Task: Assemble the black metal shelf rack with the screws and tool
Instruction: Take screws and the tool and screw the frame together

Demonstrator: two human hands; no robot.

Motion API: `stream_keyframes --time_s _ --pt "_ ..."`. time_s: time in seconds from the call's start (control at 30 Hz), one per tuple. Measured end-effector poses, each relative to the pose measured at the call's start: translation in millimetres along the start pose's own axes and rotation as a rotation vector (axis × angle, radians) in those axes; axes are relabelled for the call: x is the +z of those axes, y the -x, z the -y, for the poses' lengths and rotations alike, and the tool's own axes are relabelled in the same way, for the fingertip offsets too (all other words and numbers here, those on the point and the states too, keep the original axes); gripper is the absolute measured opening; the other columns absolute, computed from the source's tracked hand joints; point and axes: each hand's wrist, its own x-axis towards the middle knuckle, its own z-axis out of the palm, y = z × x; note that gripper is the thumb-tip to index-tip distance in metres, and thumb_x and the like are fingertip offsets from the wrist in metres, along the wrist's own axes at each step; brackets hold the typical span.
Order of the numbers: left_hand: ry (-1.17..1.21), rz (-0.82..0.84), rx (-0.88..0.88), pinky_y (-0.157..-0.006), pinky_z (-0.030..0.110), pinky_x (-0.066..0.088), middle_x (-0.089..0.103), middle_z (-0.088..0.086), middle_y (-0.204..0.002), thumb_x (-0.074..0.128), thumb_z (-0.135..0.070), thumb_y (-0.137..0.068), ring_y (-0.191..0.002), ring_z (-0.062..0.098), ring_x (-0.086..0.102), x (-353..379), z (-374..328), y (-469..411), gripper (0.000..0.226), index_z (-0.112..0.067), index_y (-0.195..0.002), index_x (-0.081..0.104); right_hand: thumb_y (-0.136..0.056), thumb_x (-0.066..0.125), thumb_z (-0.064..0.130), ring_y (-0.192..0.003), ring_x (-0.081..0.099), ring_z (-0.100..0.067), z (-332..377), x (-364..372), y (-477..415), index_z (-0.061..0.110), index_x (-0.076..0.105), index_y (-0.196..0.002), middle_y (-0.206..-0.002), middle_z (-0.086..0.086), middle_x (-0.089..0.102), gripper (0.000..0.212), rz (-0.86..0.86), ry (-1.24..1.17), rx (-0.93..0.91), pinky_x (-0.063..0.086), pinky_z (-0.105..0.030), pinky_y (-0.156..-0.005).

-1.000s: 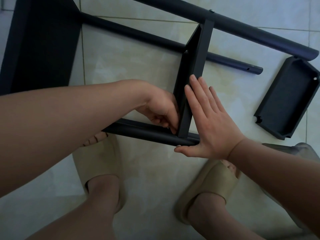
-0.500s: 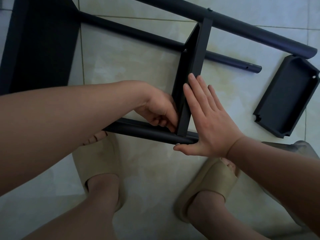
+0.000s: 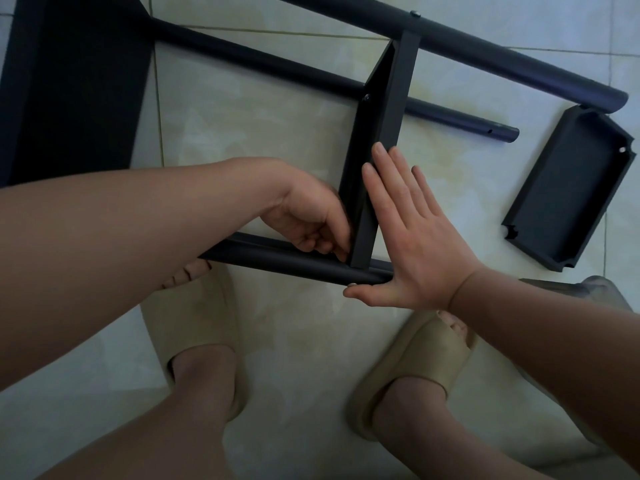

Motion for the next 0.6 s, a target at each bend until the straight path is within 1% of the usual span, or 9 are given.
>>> stream_keyframes --time_s 0.07,0.13,0.23,0.33,0.4,0.5,0.6 --pt "-0.031 -0.021 -0.007 -0.055 0.018 0.036 0.070 0.001 -0.077 0.066 -0.008 -0.090 -0.060 0.007 0.049 0.2 -0.4 0.3 0.014 -0.014 -0.080 0.073 -0.077 0.050 0.087 -0.157 -0.003 -0.037 0.1 0.4 -0.1 -0.004 0.009 -0.160 -0.168 -0.022 0.000 0.129 -0.007 -0.005 0.000 0.014 -0.061 -0.124" --pt "-0.055 -0.040 -0.008 -0.055 0.018 0.035 0.069 0.001 -0.076 0.066 -0.009 -0.091 -0.059 0.008 0.048 0.6 -0.8 -0.6 0.015 -0.015 -0.079 0.073 -0.077 0.051 0.087 -0.157 -0.003 -0.037 0.1 1.3 -0.3 -0.004 0.010 -0.160 -0.168 -0.022 0.001 0.129 -0.014 -0.012 -0.001 0.015 -0.061 -0.123" --pt "-0.070 -0.030 -0.003 -0.054 0.018 0.036 0.068 0.001 -0.072 0.065 -0.004 -0.090 -0.059 0.008 0.047 0.8 -4.1 -0.9 0.015 -0.011 -0.079 0.072 -0.077 0.051 0.087 -0.157 -0.003 -0.037 0.0 2.3 -0.4 -0.003 0.010 -0.160 -0.169 -0.021 0.000 0.129 -0.015 -0.015 -0.003 0.016 -0.061 -0.123" --pt "-0.085 -0.001 -0.009 -0.054 0.015 0.040 0.066 -0.001 -0.066 0.066 0.001 -0.088 -0.058 0.007 0.051 -2.5 -10.1 0.2 0.020 -0.013 -0.075 0.072 -0.077 0.051 0.087 -0.157 -0.002 -0.037 -0.7 2.0 -0.4 -0.004 0.010 -0.160 -0.168 -0.022 0.001 0.129 -0.023 -0.016 -0.006 0.016 -0.062 -0.123" --pt "-0.103 0.021 -0.024 -0.054 0.014 0.042 0.067 -0.002 -0.067 0.065 0.001 -0.088 -0.059 0.007 0.053 -4.3 -13.3 1.0 0.019 -0.013 -0.078 0.072 -0.077 0.051 0.086 -0.157 -0.002 -0.038 -1.0 1.4 -0.4 -0.004 0.010 -0.160 -0.168 -0.022 0.001 0.129 -0.025 -0.017 -0.007 0.016 -0.062 -0.123" --pt "-0.124 0.025 -0.055 -0.056 0.016 0.041 0.071 -0.001 -0.076 0.064 -0.007 -0.091 -0.061 0.006 0.055 -3.7 -14.3 0.3 0.016 -0.015 -0.080 0.073 -0.078 0.051 0.087 -0.157 -0.002 -0.037 -0.9 1.6 -0.2 -0.003 0.010 -0.160 -0.168 -0.022 0.001 0.129 -0.022 -0.016 -0.007 0.016 -0.061 -0.123" --pt "-0.173 -0.014 -0.084 -0.052 0.014 0.040 0.071 -0.003 -0.077 0.065 -0.013 -0.092 -0.059 0.005 0.052 -2.5 -13.2 -2.9 0.015 -0.018 -0.080 0.072 -0.078 0.050 0.087 -0.157 -0.002 -0.038 -0.6 1.6 -0.1 -0.003 0.009 -0.160 -0.168 -0.022 0.001 0.128 -0.022 -0.017 -0.008 0.016 -0.061 -0.123"
